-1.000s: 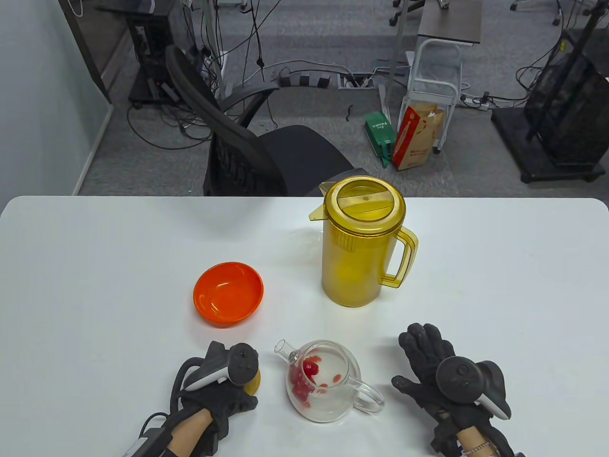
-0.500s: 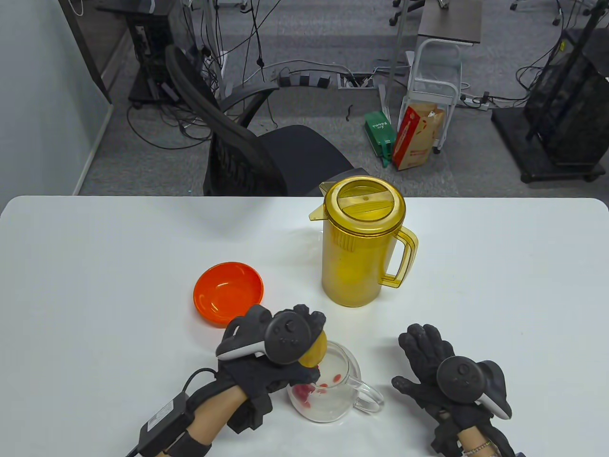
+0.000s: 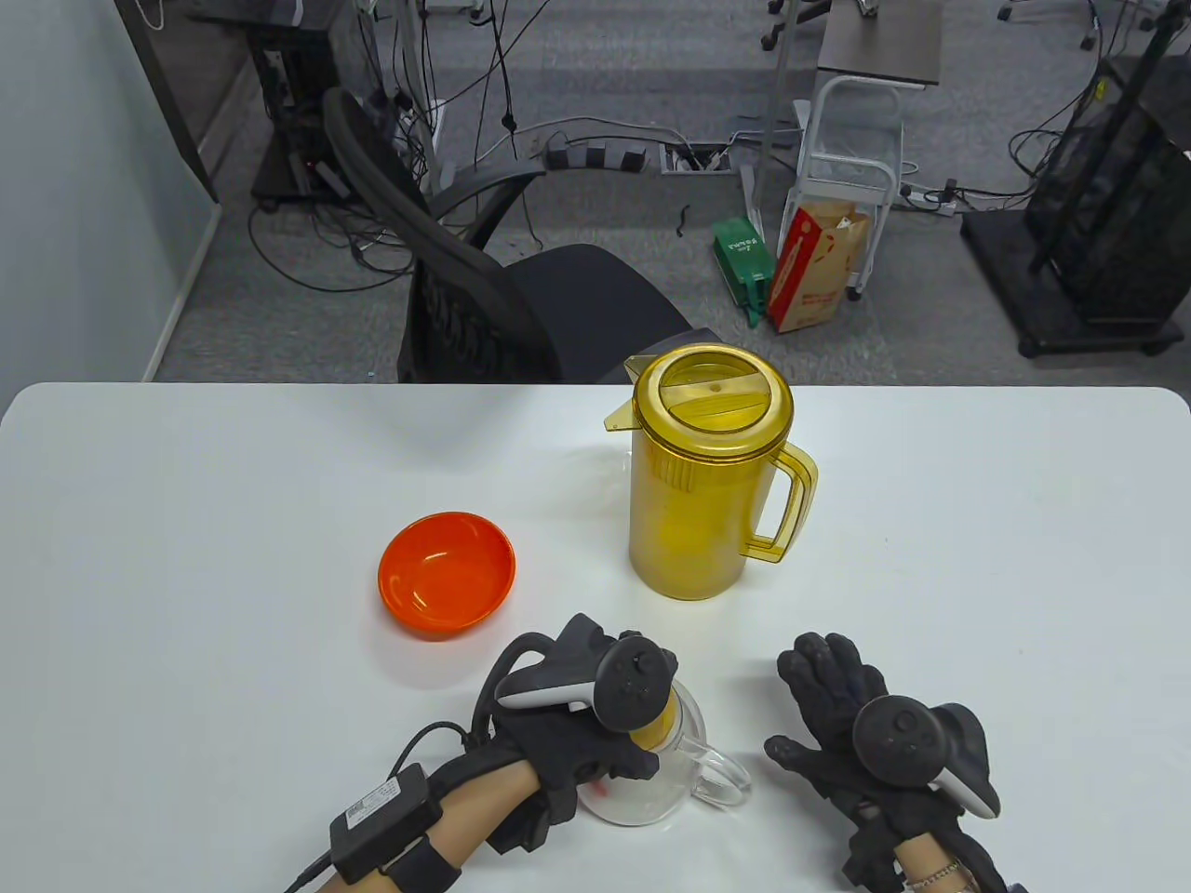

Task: Make wolfberry and red date tea

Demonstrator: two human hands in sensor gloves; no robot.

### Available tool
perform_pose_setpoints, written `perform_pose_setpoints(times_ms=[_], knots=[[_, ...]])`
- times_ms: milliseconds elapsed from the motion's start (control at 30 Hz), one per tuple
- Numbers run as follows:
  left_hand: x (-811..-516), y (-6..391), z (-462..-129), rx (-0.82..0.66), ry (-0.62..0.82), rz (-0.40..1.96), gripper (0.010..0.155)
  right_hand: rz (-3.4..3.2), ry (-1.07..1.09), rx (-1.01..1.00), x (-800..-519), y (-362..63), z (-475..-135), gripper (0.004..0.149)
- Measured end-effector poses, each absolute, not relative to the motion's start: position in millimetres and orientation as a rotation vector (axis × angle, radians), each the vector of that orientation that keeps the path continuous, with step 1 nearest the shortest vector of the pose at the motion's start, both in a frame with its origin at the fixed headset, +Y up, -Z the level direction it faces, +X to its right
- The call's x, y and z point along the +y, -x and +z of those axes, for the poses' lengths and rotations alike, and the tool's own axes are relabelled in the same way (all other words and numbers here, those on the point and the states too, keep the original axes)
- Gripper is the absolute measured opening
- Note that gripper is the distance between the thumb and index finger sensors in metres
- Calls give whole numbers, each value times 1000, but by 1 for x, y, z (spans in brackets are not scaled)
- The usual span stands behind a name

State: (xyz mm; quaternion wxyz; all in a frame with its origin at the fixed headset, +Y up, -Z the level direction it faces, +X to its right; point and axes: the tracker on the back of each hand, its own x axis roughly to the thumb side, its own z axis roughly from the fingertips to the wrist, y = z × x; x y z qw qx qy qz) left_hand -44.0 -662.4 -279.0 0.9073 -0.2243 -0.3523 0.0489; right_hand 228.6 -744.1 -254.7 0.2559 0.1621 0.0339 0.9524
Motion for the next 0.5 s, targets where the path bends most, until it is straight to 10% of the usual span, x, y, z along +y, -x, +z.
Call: perform_pose_setpoints(times_ms=[500], knots=[[-674,39,-278,-730,488,111,91,2586,-453,87,-744,-228,-254,84]])
